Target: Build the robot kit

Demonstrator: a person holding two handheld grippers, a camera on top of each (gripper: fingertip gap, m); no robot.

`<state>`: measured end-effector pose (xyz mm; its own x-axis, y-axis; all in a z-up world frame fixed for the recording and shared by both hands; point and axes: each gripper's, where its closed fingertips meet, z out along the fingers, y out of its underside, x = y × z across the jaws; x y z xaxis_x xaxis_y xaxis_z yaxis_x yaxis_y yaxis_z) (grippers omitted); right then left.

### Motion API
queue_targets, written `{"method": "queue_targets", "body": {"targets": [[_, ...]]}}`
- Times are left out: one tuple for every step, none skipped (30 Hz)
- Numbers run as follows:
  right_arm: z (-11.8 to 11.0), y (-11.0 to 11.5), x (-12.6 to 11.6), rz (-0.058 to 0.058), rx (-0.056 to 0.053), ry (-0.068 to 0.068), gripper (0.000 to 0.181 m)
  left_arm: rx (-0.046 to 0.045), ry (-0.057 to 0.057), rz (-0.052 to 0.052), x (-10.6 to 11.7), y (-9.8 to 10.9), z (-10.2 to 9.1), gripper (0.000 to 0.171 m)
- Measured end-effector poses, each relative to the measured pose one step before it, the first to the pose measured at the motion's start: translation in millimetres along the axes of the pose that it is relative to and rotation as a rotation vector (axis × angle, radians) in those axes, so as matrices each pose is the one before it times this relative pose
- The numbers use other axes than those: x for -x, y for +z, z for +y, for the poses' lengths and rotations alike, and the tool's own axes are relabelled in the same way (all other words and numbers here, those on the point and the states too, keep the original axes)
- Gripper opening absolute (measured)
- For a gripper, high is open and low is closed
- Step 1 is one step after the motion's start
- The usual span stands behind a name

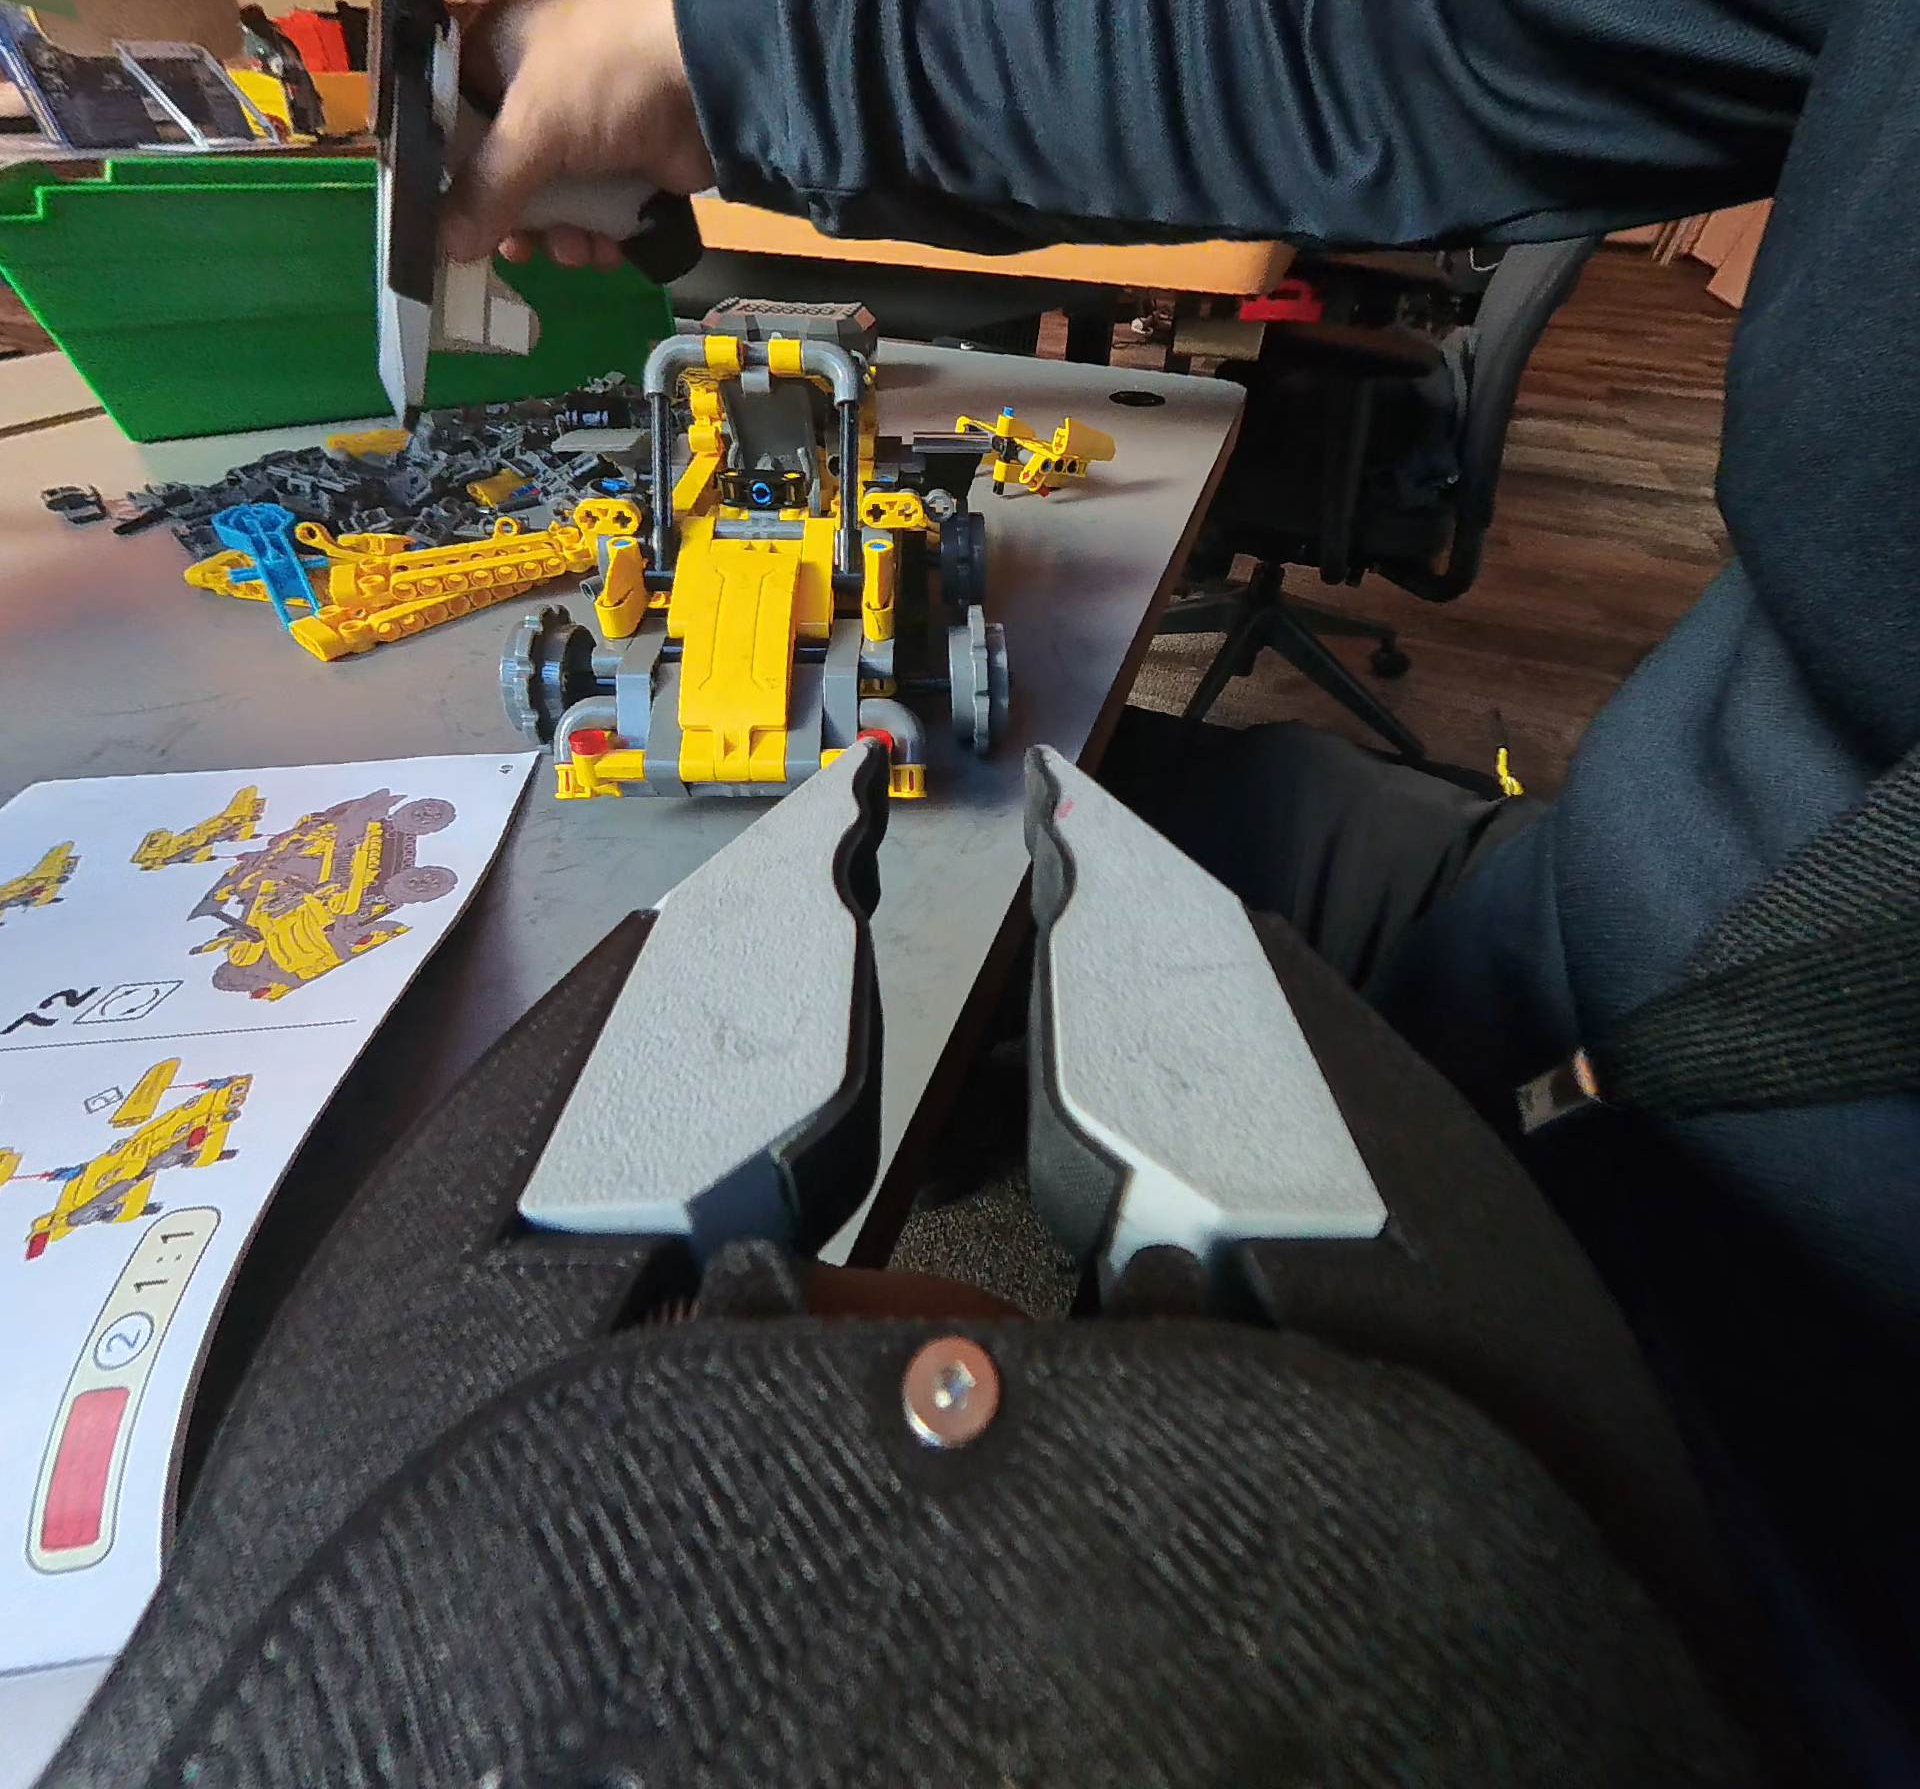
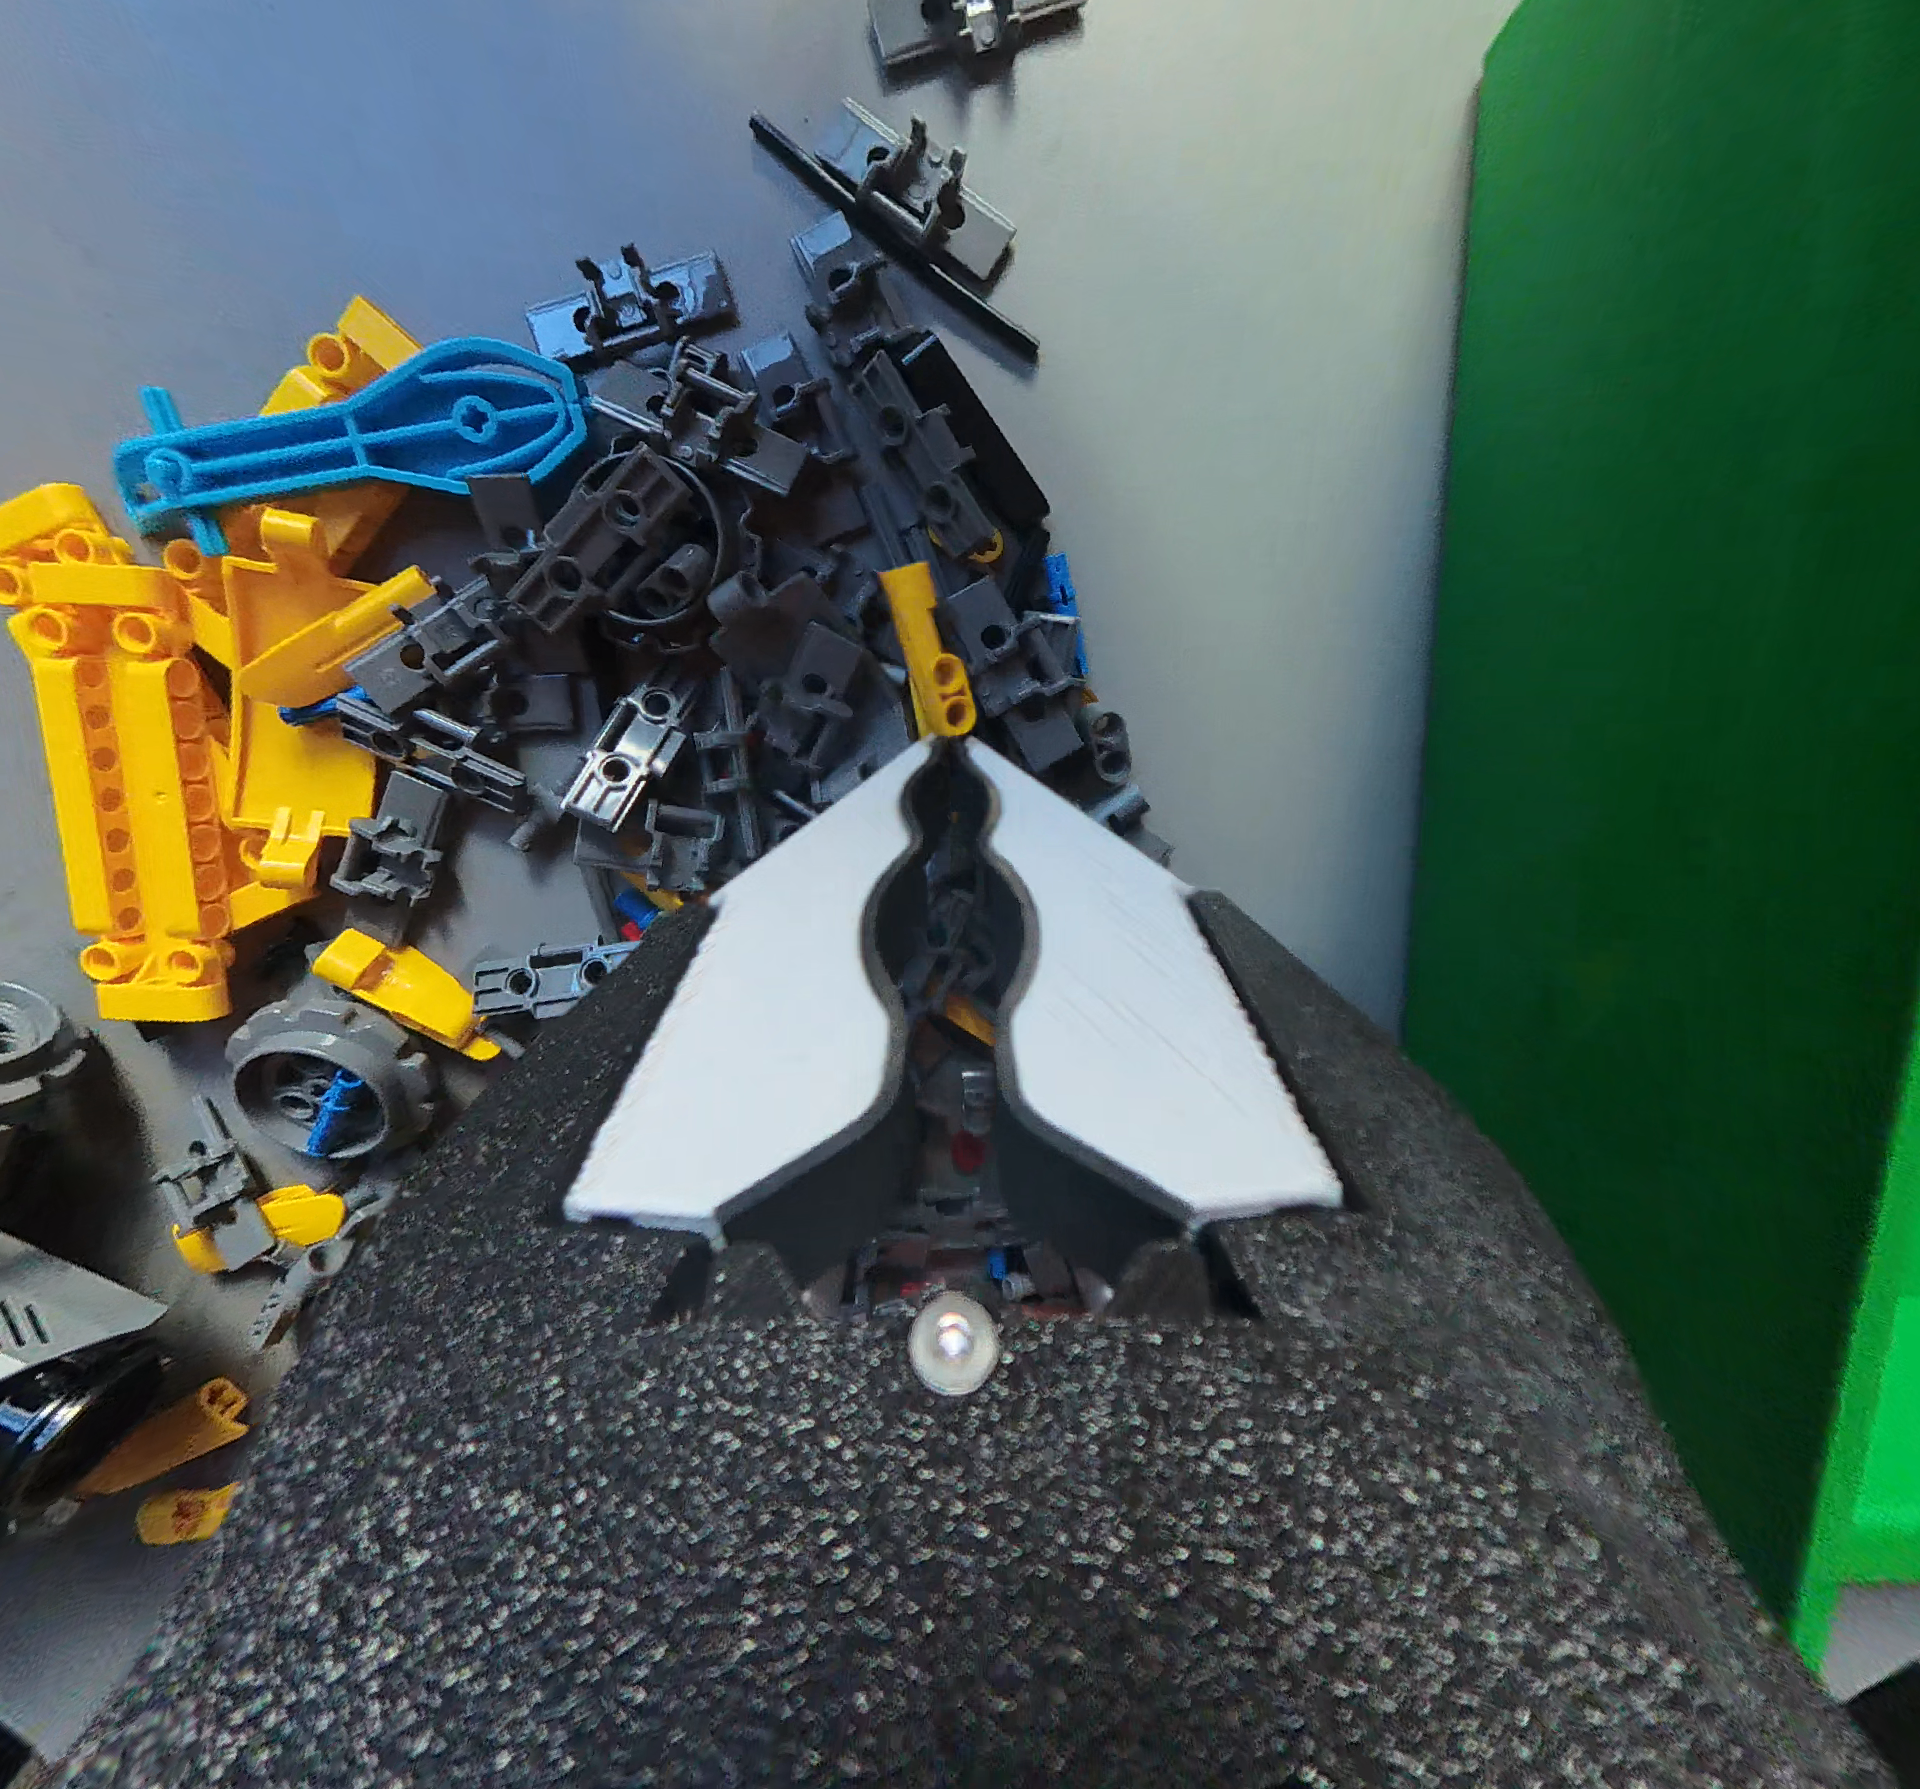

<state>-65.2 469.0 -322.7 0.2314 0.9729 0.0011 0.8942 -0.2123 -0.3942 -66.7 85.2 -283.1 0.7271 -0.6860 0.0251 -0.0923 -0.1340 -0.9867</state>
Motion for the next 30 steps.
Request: {"method": "queue_targets", "body": {"targets": [[-0.55,0.96,1.49,-0.0082,0.0034,-0.0027,0.003,-0.00179,0.0008,-0.0001,-0.07,0.12,-0.25,0.023],[-0.05,-0.05,1.97,-0.0093,0.0060,-0.0010,0.001,0.00041,0.0033,0.0007,-0.36,0.22,0.33,0.022],[-0.79,-1.25,1.47,-0.0033,-0.0028,-0.0043,0.000,0.00284,0.0055,-0.0003,-0.29,0.37,0.52,0.022],[-1.48,-2.37,2.08,-0.0044,-0.0118,-0.0046,0.000,0.00457,0.0065,-0.0005,-0.40,0.35,0.95,0.022],[-1.44,-3.17,2.86,-0.0086,-0.0136,0.0013,0.000,0.00451,0.0059,-0.0010,-0.30,0.28,0.94,0.021],[-0.77,-3.71,2.47,-0.0053,-0.0123,0.0040,0.000,0.00225,0.0046,-0.0025,-0.03,0.15,0.57,0.021],[-0.08,-4.48,2.35,-0.0015,-0.0120,0.0006,0.000,0.00164,0.0034,-0.0012,-0.03,0.19,0.38,0.020],[0.15,-5.29,2.42,0.0002,-0.0151,-0.0008,0.000,-0.00030,0.0012,-0.0016,0.02,0.03,0.06,0.020],[0.09,-6.00,2.60,0.0027,-0.0188,0.0004,0.000,-0.00091,-0.0006,-0.0008,0.15,-0.02,-0.21,0.020],[0.79,-6.27,2.83,0.0012,-0.0187,0.0008,0.000,0.00097,-0.0015,0.0006,0.02,0.01,0.12,0.020],[1.44,-5.50,2.01,0.0042,-0.0157,0.0010,0.000,0.00215,-0.0016,0.0002,0.07,0.06,0.26,0.020],[1.54,-4.22,-0.94,0.0146,-0.0133,0.0042,0.000,0.00043,-0.0010,-0.0031,0.35,0.39,-0.01,0.020],[1.10,-2.68,-3.85,0.0245,-0.0107,0.0097,0.000,0.00059,-0.0005,-0.0029,0.21,0.51,-0.02,0.019],[1.07,-0.48,-4.99,0.0241,-0.0039,0.0127,0.001,0.00064,0.0001,0.0014,-0.58,0.88,0.12,0.019],[0.27,1.67,-4.24,0.0152,0.0019,0.0175,0.011,0.00135,0.0024,0.0031,-1.01,1.03,0.19,0.019],[-0.45,3.57,-2.40,0.0029,0.0058,0.0241,0.022,0.00380,0.0043,0.0013,-0.84,0.94,0.61,0.019],[-1.50,4.83,-1.35,-0.0011,0.0067,0.0217,0.026,0.00513,0.0059,-0.0020,-0.34,0.77,0.80,0.018],[-2.98,5.58,-1.46,0.0071,0.0010,0.0083,0.026,0.00437,0.0056,-0.0022,-0.17,0.27,0.79,0.018],[-3.68,5.95,-1.81,0.0178,0.0005,-0.0072,0.025,-0.00077,0.0014,-0.0001,0.05,-0.14,0.03,0.018],[-3.16,6.16,-2.87,0.0298,0.0070,-0.0197,0.022,-0.00461,-0.0031,0.0011,0.01,-0.47,-0.69,0.018],[-2.79,6.20,-2.46,0.0303,0.0107,-0.0266,0.022,-0.00451,-0.0067,0.0019,0.29,-0.54,-0.76,0.017],[-2.02,6.18,1.13,0.0074,0.0131,-0.0255,0.020,-0.00392,-0.0084,0.0021,0.42,-0.57,-0.68,0.017],[-0.46,5.96,3.48,-0.0100,0.0206,-0.0173,0.018,-0.00308,-0.0076,0.0028,0.30,-0.43,-0.62,0.017],[0.68,5.43,1.50,-0.0003,0.0246,-0.0136,0.018,-0.00232,-0.0058,0.0023,0.14,-0.41,-0.43,0.017],[1.36,4.46,0.37,0.0061,0.0246,-0.0181,0.018,-0.00242,-0.0034,0.0032,-0.11,-0.39,-0.35,0.017],[2.00,3.50,0.38,0.0047,0.0240,-0.0181,0.019,-0.00072,-0.0014,0.0027,-0.25,-0.17,-0.17,0.017],[-0.27,1.30,-0.81,0.0096,0.0076,-0.0140,0.016,-0.00043,-0.0007,0.0023,-0.16,-0.19,-0.13,0.017],[1.03,0.66,0.08,0.0010,0.0134,-0.0090,0.011,-0.00166,-0.0004,0.0011,-0.18,-0.02,-0.21,0.017],[0.92,0.09,0.09,0.0014,0.0094,-0.0084,0.008,-0.00137,-0.0006,0.0014,-0.09,-0.06,-0.27,0.017],[0.20,-0.95,0.70,-0.0004,-0.0001,-0.0094,0.005,-0.00063,-0.0017,0.0012,-0.08,-0.04,-0.18,0.017]]}}
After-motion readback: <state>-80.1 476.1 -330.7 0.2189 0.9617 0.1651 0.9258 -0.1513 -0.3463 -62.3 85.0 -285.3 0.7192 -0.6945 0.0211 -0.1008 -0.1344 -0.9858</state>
